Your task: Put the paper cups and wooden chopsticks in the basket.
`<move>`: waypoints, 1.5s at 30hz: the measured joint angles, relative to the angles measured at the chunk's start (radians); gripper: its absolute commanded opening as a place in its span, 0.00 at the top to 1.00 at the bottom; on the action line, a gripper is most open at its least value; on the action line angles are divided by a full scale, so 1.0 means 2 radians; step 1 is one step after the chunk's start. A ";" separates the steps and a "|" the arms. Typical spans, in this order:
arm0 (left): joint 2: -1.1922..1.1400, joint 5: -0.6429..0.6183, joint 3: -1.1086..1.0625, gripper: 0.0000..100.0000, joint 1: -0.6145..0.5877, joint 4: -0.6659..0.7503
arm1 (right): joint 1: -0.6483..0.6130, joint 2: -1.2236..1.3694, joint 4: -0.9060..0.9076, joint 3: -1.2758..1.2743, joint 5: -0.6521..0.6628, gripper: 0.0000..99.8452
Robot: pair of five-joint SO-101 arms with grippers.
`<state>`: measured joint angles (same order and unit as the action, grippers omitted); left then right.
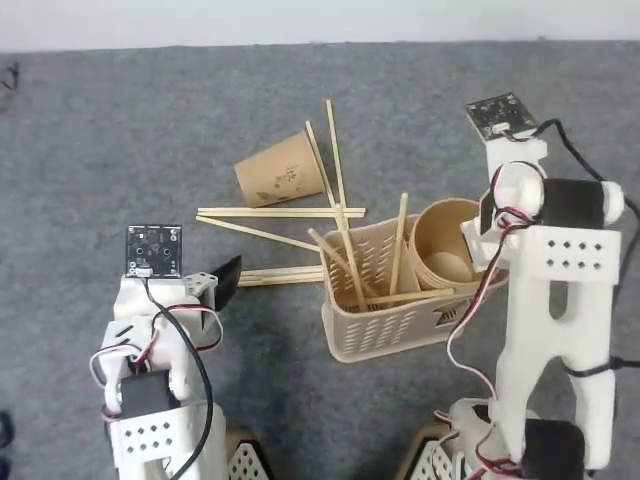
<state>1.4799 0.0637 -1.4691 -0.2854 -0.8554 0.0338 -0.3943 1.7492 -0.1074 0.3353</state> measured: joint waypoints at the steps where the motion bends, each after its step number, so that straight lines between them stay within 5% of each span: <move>1: 0.000 0.000 -0.001 0.65 0.000 0.000 | 0.003 0.000 -0.001 0.000 0.000 1.00; 14: 0.000 0.000 -0.001 0.65 0.000 0.001 | 0.127 0.008 -0.112 -0.001 -0.061 0.99; 20: 0.000 0.000 -0.001 0.65 0.000 0.001 | 0.127 0.008 -0.119 -0.004 -0.065 0.99; 26: 0.000 0.000 -0.001 0.65 0.000 0.001 | 0.101 0.008 -0.097 -0.004 -0.034 0.73; 45: 0.035 0.019 0.015 0.65 0.021 0.008 | 0.008 -0.180 -0.027 0.094 0.013 0.75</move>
<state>1.5505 0.1020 -1.4400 -0.2440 -0.8401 0.0491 -0.7549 1.6955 0.0813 0.3613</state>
